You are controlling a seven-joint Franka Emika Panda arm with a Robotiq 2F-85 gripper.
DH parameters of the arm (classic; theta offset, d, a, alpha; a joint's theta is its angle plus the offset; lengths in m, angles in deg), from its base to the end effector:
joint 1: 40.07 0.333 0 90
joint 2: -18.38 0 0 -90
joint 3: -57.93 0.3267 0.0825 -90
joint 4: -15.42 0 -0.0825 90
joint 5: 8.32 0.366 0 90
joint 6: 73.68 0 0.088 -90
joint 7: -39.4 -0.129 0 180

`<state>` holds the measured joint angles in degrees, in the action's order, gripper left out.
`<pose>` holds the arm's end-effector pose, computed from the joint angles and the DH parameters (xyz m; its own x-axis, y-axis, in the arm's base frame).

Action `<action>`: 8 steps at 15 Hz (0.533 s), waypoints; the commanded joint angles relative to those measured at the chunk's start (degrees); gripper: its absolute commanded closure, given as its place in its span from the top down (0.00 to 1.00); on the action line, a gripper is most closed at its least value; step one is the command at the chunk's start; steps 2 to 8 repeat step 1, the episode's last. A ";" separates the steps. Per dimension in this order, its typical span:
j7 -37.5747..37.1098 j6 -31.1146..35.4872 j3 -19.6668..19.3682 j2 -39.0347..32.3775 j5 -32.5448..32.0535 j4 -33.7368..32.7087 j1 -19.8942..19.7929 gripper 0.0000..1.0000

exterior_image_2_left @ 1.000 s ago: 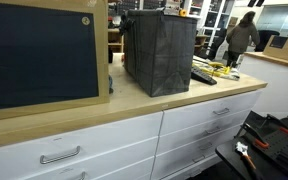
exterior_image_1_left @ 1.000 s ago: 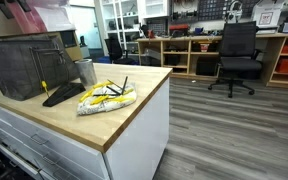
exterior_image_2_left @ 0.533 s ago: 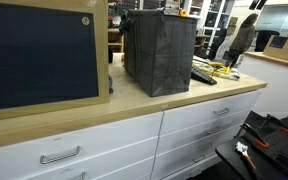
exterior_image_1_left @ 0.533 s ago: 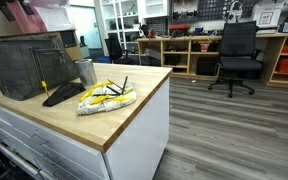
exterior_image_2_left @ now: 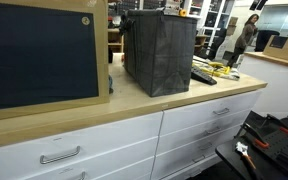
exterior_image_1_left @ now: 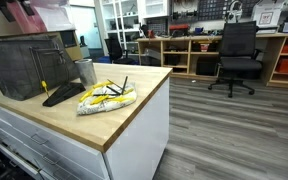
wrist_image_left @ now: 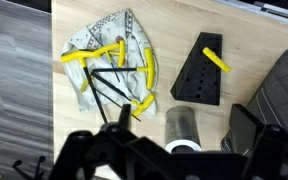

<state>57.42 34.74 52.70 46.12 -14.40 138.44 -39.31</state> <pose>0.4061 -0.0490 0.6026 0.9435 0.2684 0.1945 0.2465 -0.9604 0.1297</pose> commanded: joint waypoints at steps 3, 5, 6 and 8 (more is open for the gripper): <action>0.03 -0.17 0.06 -0.07 0.05 -0.18 -0.06 1.00; 0.03 -0.17 0.06 -0.07 0.05 -0.18 -0.06 1.00; 0.03 -0.17 0.06 -0.07 0.05 -0.18 -0.06 1.00; 0.03 -0.17 0.06 -0.07 0.05 -0.18 -0.06 1.00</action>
